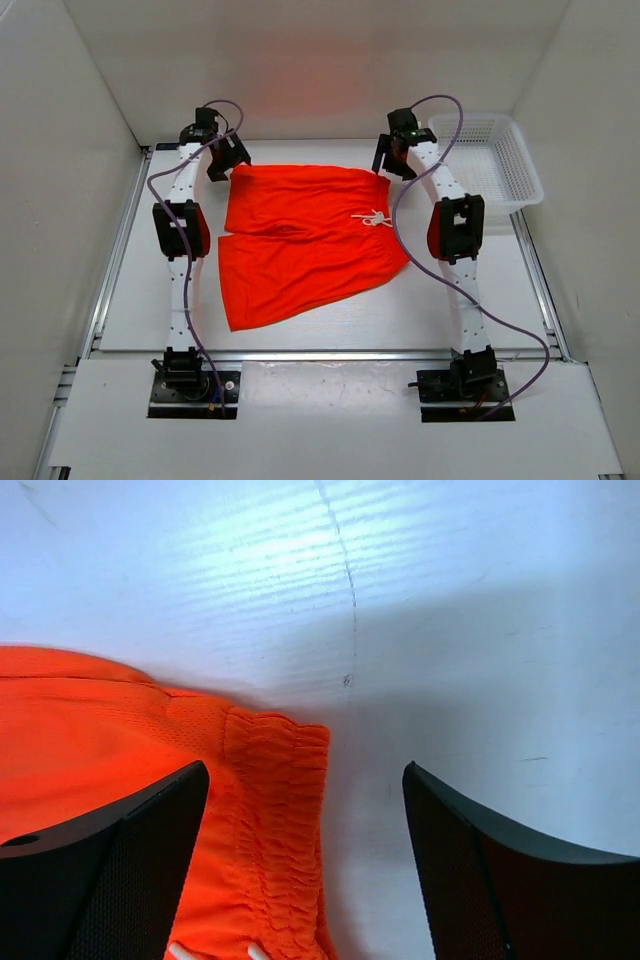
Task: Fold and stack the shorts
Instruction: Flatten the shorts out, then fold the shorts
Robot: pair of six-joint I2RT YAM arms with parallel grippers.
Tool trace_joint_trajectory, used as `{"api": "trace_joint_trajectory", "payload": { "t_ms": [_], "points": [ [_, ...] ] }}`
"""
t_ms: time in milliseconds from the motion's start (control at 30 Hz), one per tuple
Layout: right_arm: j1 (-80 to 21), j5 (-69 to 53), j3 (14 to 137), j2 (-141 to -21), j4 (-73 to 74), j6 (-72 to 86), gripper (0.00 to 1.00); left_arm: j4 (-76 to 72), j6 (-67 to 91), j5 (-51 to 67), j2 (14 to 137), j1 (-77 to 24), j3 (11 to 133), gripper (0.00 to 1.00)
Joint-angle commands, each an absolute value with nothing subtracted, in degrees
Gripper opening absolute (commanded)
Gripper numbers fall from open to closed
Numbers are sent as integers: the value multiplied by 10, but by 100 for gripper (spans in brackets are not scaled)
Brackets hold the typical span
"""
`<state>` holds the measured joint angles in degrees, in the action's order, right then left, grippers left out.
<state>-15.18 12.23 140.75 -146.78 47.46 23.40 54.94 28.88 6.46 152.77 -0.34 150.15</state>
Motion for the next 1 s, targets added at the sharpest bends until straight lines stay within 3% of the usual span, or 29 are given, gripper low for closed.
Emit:
{"api": "trace_joint_trajectory", "payload": {
  "t_ms": [0, 133, 233, 300, 333, 367, 400, 467, 667, 800, 833, 867, 900, 967],
  "points": [
    [-148, 94, 1389, -1367, 438, 218, 83, 548, 288, 68, 1470, -3, 1525, 94],
    [-184, 63, 1289, -1264, 408, 199, 82, 548, 288, 62, 1392, -3, 1488, 96],
    [-214, 83, 1209, -1181, 408, 192, 81, 548, 288, 28, 1260, -3, 1395, 97],
    [-214, 88, 1099, -1097, 396, 213, 78, 548, 282, 11, 1194, -3, 1321, 90],
    [-214, 70, 1049, -1066, 369, 222, 78, 548, 276, 3, 1159, -3, 1231, 77],
    [-214, 62, 998, -1031, 353, 230, 76, 548, 276, -3, 1124, -3, 1180, 72],
    [-214, 56, 898, -967, 339, 246, 76, 548, 276, -4, 1054, -3, 1127, 70],
    [-209, 41, 808, -910, 324, 259, 74, 548, 299, -4, 988, -3, 965, 70],
    [-209, -2, 567, -735, 324, 295, 74, 548, 408, 30, 794, -19, 615, 77],
    [-209, -9, 500, -703, 346, 330, 67, 548, 451, 40, 728, -30, 498, 79],
    [-209, -9, 495, -698, 346, 337, 67, 548, 460, 53, 708, -30, 481, 90],
    [-209, -9, 487, -698, 352, 337, 67, 548, 467, 53, 700, -38, 468, 90],
    [-209, -9, 487, -698, 352, 343, 69, 548, 477, 59, 694, -49, 446, 100],
    [-209, -9, 487, -698, 352, 348, 77, 543, 482, 77, 688, -54, 428, 100]
  ]
}}
